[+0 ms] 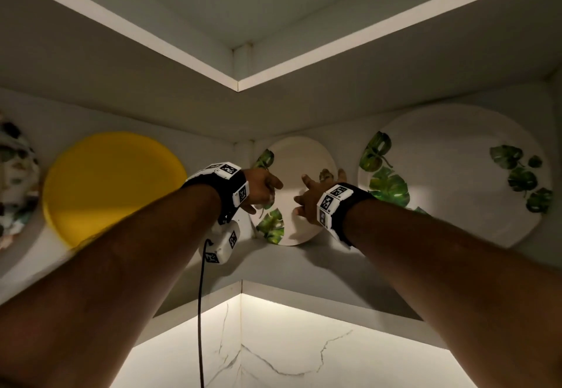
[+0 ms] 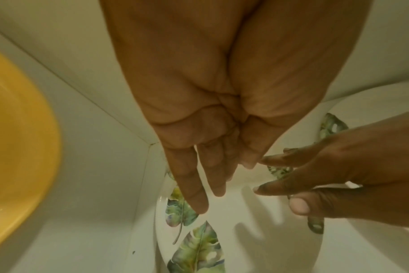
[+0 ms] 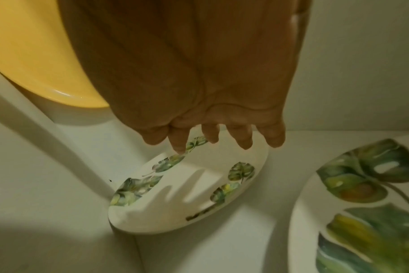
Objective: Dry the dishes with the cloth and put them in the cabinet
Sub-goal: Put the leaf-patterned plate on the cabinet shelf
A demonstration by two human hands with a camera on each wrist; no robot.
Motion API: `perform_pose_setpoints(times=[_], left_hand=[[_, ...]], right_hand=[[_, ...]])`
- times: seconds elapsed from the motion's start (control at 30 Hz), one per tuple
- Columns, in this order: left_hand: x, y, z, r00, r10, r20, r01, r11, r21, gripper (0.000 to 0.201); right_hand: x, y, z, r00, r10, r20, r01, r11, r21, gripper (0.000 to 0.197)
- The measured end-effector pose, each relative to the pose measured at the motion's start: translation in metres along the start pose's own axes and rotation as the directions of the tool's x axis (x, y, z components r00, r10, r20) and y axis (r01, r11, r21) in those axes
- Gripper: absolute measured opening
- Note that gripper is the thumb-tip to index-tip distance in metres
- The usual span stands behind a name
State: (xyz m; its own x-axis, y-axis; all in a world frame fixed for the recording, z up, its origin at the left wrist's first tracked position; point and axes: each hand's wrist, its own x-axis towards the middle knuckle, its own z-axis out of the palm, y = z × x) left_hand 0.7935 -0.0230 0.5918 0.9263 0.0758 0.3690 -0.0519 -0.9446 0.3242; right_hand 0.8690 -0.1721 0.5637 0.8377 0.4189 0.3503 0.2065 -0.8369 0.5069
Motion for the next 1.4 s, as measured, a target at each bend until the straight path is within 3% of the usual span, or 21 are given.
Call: perform_pose_setpoints(times=[0.17, 0.33, 0.53, 0.73, 0.87, 1.0, 1.13, 1.4], left_hand=[[-0.045, 0.014, -0.014, 0.997, -0.006, 0.074, 0.008, 1.000, -0.026, 0.050], [-0.090, 0.028, -0.018, 0.995, -0.048, 0.086, 0.040, 0.995, 0.093, 0.049], [-0.141, 0.030, -0.013, 0.993, -0.043, 0.108, 0.024, 0.984, 0.178, 0.043], [-0.195, 0.031, -0.009, 1.000, 0.007, 0.023, -0.014, 0.936, 0.352, 0.054], [-0.230, 0.033, -0.004, 0.999, 0.049, -0.003, -0.044, 0.926, 0.375, 0.046], [-0.277, 0.034, 0.008, 0.996, 0.081, -0.028, -0.065, 0.929, 0.364, 0.030], [-0.322, 0.017, 0.033, 0.996, 0.089, -0.014, -0.078, 0.932, 0.355, 0.063], [-0.422, -0.025, 0.100, 0.992, 0.112, -0.062, -0.096, 0.969, 0.228, 0.057]], right_hand=[[-0.039, 0.004, -0.019, 0.999, -0.024, 0.032, 0.024, 1.000, 0.020, 0.058], [-0.104, -0.004, -0.034, 0.988, -0.147, -0.047, 0.144, 0.988, -0.064, 0.052], [-0.141, -0.023, -0.038, 0.969, -0.201, -0.143, 0.204, 0.979, 0.003, 0.047], [-0.173, -0.028, -0.059, 0.945, -0.248, -0.212, 0.274, 0.956, 0.107, 0.043], [-0.204, -0.038, -0.072, 0.954, -0.244, -0.176, 0.272, 0.950, 0.154, 0.043], [-0.246, -0.055, -0.071, 0.940, -0.281, -0.196, 0.325, 0.912, 0.250, 0.054], [-0.288, -0.071, -0.047, 0.916, -0.345, -0.206, 0.396, 0.859, 0.324, 0.056], [-0.367, -0.125, 0.027, 0.883, -0.391, -0.259, 0.460, 0.620, 0.635, 0.054]])
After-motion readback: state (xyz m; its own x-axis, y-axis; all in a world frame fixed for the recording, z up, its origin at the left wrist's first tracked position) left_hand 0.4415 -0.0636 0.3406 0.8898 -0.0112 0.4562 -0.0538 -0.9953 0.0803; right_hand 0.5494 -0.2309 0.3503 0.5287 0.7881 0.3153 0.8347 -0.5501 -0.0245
